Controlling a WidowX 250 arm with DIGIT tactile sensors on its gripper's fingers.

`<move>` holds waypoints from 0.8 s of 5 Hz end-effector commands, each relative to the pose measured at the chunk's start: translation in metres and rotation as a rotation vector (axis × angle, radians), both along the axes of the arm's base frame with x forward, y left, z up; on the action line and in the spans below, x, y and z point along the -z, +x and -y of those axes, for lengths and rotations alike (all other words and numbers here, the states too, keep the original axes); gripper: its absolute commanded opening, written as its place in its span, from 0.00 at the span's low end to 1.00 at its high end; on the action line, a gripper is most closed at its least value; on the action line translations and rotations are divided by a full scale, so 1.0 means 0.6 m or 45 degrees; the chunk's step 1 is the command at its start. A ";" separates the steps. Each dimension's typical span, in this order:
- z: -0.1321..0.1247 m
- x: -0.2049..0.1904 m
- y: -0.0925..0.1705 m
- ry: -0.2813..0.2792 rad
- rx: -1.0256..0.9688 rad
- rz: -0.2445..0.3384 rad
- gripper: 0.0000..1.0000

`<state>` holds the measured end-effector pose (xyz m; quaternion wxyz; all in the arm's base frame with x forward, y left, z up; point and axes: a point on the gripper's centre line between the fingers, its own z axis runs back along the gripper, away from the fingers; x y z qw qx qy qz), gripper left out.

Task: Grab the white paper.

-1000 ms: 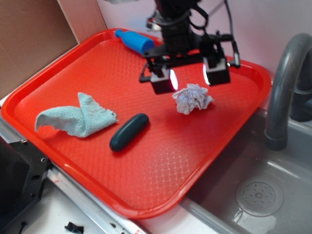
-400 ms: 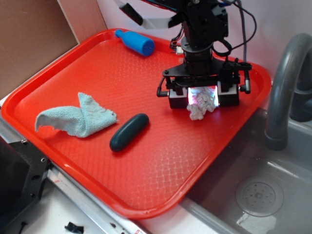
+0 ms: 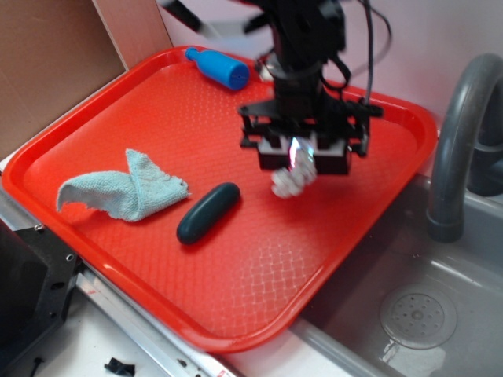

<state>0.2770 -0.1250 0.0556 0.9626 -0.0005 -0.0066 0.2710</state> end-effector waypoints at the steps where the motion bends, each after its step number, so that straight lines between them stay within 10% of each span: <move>1: -0.111 -0.179 -0.052 -0.228 0.543 0.055 0.00; 4: -0.170 -0.221 -0.133 -0.198 0.498 0.131 0.00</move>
